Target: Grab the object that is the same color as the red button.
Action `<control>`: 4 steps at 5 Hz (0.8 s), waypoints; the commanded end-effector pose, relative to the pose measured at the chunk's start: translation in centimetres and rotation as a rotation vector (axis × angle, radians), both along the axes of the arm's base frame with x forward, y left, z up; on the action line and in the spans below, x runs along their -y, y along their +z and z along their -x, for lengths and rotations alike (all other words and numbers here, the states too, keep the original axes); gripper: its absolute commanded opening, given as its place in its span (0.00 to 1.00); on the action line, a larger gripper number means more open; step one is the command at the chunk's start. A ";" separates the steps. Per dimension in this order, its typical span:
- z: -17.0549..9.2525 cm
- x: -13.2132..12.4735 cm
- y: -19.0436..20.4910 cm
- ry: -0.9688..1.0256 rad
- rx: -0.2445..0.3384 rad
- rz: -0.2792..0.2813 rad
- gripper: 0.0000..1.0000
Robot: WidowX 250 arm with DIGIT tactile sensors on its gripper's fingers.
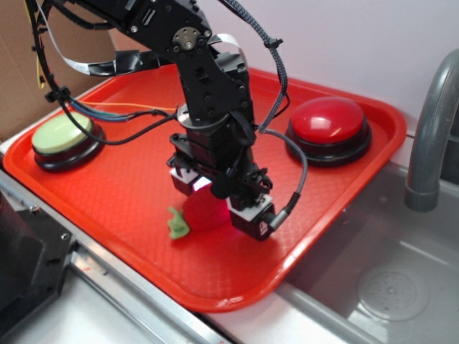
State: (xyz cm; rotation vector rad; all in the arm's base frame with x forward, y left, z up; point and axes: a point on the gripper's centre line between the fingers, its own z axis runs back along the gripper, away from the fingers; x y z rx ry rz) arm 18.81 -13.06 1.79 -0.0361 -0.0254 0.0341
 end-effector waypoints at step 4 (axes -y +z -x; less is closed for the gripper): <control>-2.7 -3.9 8.6 0.077 0.052 -0.058 0.00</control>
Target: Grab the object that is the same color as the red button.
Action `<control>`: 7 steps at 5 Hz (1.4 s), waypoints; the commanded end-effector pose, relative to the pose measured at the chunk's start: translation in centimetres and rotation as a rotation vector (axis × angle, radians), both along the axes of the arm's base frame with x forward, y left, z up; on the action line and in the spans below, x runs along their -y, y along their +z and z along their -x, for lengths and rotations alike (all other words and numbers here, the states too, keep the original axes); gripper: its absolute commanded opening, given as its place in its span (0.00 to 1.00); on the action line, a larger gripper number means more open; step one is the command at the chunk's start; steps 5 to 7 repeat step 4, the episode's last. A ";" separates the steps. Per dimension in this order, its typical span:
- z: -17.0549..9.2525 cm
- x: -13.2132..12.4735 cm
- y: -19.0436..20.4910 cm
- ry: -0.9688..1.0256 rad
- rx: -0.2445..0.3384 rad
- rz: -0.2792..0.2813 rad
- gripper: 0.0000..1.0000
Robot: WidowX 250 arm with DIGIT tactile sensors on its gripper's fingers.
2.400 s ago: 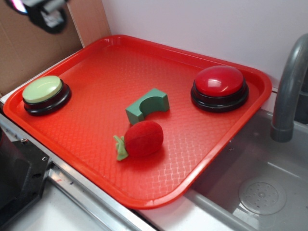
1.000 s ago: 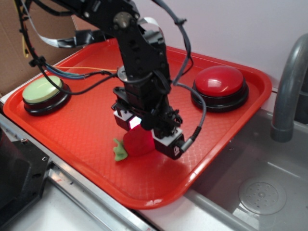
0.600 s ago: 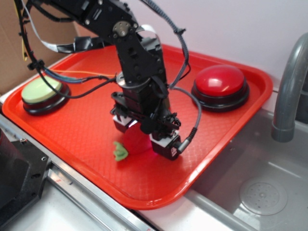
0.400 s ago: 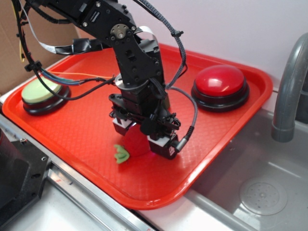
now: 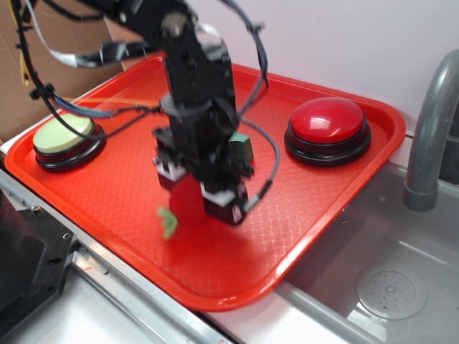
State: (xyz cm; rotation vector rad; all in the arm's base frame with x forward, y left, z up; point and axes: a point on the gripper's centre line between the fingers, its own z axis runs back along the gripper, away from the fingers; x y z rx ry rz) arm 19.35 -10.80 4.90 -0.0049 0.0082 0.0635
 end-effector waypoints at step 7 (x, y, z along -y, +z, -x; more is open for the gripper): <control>-3.3 -11.5 12.2 0.131 0.136 -0.089 0.00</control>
